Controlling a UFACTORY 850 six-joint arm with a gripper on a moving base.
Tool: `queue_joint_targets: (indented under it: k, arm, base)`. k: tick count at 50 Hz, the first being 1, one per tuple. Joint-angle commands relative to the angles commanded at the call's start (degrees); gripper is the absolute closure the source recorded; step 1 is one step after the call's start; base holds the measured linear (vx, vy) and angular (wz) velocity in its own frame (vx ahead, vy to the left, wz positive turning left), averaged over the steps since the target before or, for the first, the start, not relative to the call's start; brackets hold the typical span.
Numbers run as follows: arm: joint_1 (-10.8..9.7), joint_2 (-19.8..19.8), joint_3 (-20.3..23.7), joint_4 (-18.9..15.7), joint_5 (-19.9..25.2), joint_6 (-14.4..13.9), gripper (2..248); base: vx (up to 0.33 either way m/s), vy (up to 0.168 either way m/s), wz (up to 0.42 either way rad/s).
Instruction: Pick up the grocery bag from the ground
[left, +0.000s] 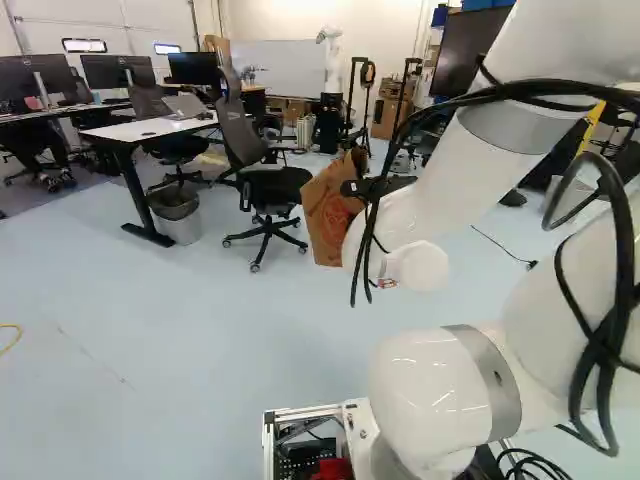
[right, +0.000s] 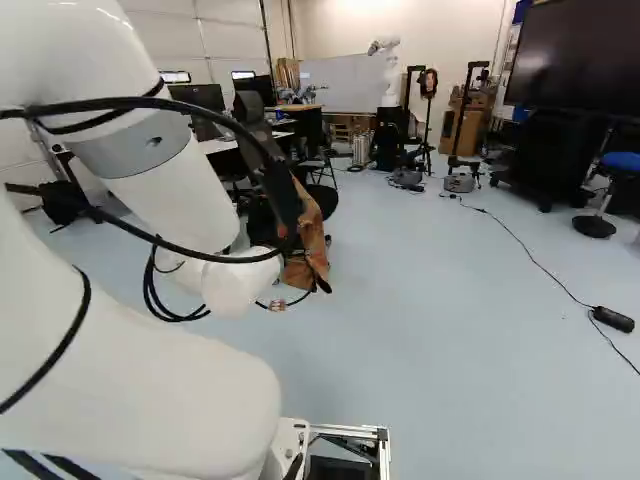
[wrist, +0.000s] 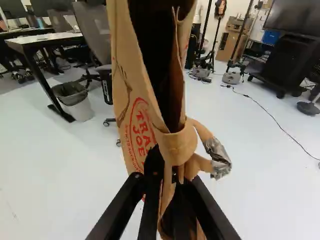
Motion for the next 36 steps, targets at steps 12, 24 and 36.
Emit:
queue_joint_targets:
  k: [12,24,36]
  arm:
    - [0.0,0.3,0.3,-0.1,0.5,0.5,231]
    - [0.0,0.3,0.3,-0.1,0.5,0.5,231]
    - [0.0,0.3,0.3,-0.1,0.5,0.5,231]
  base:
    - [0.000,0.000,0.000]
    - [0.000,0.000,0.000]
    - [0.000,0.000,0.000]
